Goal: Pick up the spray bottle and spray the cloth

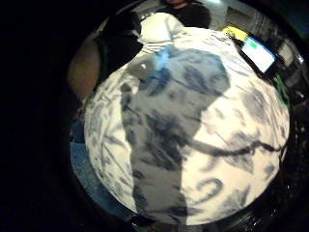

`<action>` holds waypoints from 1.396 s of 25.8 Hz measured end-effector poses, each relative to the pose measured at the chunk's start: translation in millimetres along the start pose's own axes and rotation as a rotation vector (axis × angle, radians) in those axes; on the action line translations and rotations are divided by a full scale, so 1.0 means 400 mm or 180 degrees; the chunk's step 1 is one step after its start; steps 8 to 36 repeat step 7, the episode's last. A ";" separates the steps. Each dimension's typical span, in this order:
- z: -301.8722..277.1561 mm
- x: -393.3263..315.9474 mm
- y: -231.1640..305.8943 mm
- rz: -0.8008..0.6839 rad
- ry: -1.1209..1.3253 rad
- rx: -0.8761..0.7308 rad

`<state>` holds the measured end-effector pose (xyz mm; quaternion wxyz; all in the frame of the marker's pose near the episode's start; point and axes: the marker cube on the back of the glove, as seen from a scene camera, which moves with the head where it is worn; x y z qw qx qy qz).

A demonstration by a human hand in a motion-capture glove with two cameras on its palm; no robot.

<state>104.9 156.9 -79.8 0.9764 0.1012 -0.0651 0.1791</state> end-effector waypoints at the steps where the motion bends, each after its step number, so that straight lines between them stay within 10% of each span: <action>1: -0.022 0.034 0.013 0.0069 0.0080 0.0010; 36: -0.094 0.110 0.061 0.0248 0.0280 0.0179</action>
